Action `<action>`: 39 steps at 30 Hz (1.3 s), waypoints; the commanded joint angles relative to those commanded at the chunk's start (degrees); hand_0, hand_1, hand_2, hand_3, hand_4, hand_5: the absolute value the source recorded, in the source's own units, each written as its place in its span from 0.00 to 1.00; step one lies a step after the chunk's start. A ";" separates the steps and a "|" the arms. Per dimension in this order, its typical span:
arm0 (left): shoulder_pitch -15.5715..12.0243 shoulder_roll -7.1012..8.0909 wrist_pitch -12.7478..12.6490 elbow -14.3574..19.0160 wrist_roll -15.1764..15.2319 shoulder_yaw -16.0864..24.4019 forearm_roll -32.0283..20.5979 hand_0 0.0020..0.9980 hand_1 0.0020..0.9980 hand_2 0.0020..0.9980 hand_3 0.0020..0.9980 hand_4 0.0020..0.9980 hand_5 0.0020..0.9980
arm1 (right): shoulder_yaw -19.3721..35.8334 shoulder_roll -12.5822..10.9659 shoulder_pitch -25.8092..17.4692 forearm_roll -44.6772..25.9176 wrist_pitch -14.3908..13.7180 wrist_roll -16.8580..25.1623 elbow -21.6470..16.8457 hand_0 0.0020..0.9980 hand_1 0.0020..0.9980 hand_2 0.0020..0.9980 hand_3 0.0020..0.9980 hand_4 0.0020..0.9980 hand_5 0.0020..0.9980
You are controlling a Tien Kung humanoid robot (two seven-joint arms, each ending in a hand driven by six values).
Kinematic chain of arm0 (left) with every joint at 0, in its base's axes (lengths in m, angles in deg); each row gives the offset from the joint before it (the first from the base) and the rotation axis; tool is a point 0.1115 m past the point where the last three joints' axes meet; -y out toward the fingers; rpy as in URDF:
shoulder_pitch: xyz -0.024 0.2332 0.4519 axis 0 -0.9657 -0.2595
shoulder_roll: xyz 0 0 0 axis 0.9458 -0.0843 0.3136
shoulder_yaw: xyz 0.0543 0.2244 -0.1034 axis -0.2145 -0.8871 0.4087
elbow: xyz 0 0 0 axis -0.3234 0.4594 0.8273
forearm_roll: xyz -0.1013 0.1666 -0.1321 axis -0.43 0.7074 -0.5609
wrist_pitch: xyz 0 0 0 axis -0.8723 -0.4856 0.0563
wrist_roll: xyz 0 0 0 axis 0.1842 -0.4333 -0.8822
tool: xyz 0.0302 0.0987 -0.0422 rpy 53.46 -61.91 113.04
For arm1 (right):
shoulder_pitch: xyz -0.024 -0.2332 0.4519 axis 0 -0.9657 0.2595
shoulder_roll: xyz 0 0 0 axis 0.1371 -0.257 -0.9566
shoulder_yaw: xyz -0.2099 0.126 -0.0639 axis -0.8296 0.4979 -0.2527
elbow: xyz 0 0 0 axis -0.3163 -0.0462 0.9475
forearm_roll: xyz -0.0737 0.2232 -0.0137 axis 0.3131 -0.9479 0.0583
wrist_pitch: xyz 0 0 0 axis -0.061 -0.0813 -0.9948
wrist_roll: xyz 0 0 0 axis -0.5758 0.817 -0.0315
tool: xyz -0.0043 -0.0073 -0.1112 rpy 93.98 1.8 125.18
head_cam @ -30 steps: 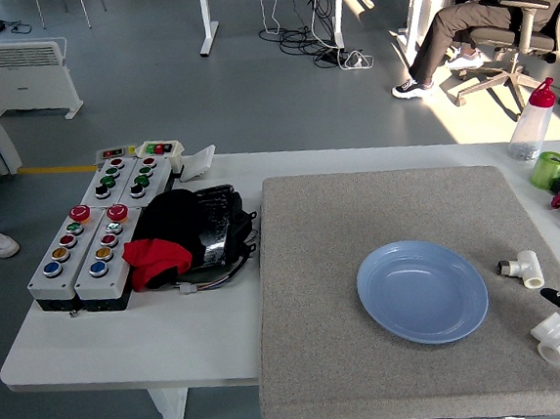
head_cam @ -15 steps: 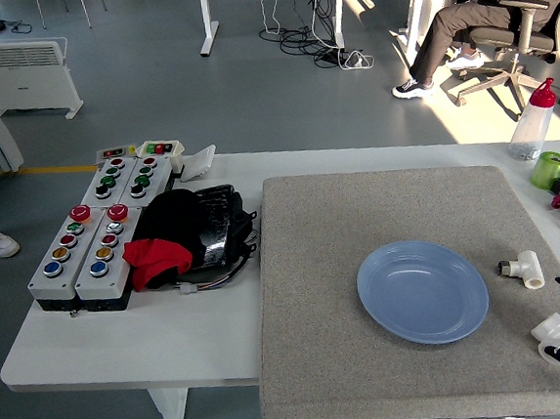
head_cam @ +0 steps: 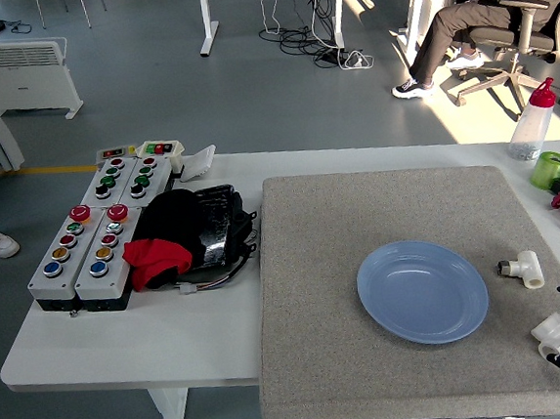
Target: Pick pipe place plate twice
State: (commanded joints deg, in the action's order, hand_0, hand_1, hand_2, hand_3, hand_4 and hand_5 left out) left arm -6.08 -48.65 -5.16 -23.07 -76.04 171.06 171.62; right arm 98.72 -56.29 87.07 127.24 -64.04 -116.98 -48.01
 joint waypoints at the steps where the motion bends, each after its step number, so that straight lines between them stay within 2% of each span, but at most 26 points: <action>1: -0.01 0.00 0.02 -0.01 0.02 -0.01 0.00 0.58 0.58 0.58 0.46 0.41 1.00 | 0.09 0.13 0.05 0.28 0.20 0.34 0.25 0.92 0.89 0.97 0.92 0.87 0.37; 2: -0.01 0.00 0.03 -0.02 0.03 -0.03 -0.02 0.58 0.58 0.58 0.46 0.41 1.00 | 0.15 0.19 0.06 0.43 0.28 0.52 0.36 0.92 0.89 0.97 0.92 0.87 0.37; 3: -0.02 0.00 -0.01 -0.04 0.08 -0.07 -0.13 0.58 0.58 0.58 0.46 0.41 1.00 | 0.21 0.27 0.08 0.68 0.36 0.83 0.50 0.79 0.77 0.84 0.84 0.85 0.35; 8: 0.19 0.00 -0.07 -0.11 0.19 -0.26 -0.53 0.58 0.58 0.58 0.46 0.41 1.00 | 0.24 0.51 0.27 1.82 0.43 2.09 0.92 0.79 0.77 0.84 0.84 0.85 0.35; 9: 0.25 0.00 -0.11 -0.13 0.23 -0.34 -0.69 0.58 0.58 0.58 0.46 0.41 1.00 | 0.21 0.56 0.28 1.98 0.25 2.40 0.99 0.62 0.64 0.64 0.77 0.79 0.27; 14: 0.45 0.00 -0.15 -0.15 0.27 -0.46 -0.90 0.58 0.58 0.58 0.46 0.41 1.00 | 0.08 0.84 0.44 2.38 0.11 2.97 1.27 0.62 0.64 0.64 0.77 0.79 0.27; 15: 0.48 0.00 -0.16 -0.16 0.29 -0.50 -0.96 0.58 0.58 0.58 0.46 0.41 1.00 | 0.07 0.93 0.48 2.30 0.34 2.84 1.35 0.52 0.59 0.60 0.75 0.74 0.21; 20: 0.64 0.00 -0.21 -0.18 0.36 -0.56 -1.12 0.58 0.58 0.58 0.46 0.41 1.00 | 0.13 1.11 0.61 2.40 1.19 2.02 1.71 0.52 0.59 0.60 0.75 0.74 0.21; 21: 0.66 0.00 -0.23 -0.20 0.39 -0.60 -1.18 0.58 0.58 0.58 0.46 0.41 1.00 | 0.21 1.11 0.58 2.34 1.08 2.07 1.72 0.47 0.55 0.58 0.73 0.73 0.20; 26: 0.79 0.00 -0.18 -0.22 0.44 -0.61 -1.15 0.58 0.58 0.58 0.46 0.41 1.00 | 0.69 1.14 0.55 1.99 0.08 2.75 1.50 0.47 0.55 0.58 0.73 0.73 0.20; 27: 0.80 0.00 -0.18 -0.22 0.44 -0.61 -1.15 0.58 0.58 0.58 0.46 0.41 1.00 | 0.76 1.15 0.55 1.90 -0.04 2.84 1.46 0.43 0.53 0.56 0.72 0.69 0.17; 32: 0.83 0.00 -0.19 -0.22 0.44 -0.68 -1.25 0.58 0.58 0.58 0.46 0.41 1.00 | 1.05 1.16 0.57 0.88 -1.39 3.57 0.88 0.43 0.53 0.56 0.72 0.69 0.17; 33: 0.83 0.00 -0.20 -0.22 0.44 -0.70 -1.29 0.58 0.58 0.58 0.46 0.41 1.00 | 1.03 1.16 0.62 0.69 -1.60 3.63 0.74 0.40 0.51 0.56 0.70 0.71 0.20; 39: 0.82 0.00 -0.19 -0.22 0.43 -0.75 -1.36 0.58 0.58 0.58 0.46 0.41 1.00 | 0.02 1.36 2.03 0.16 -2.62 3.73 -0.65 0.41 0.52 0.56 0.70 0.70 0.19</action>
State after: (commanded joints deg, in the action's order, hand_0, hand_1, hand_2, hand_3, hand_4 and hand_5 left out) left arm -5.25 -48.65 -5.35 -23.29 -75.62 170.31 170.26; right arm 98.74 -54.93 89.10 127.41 -66.65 -113.25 -48.66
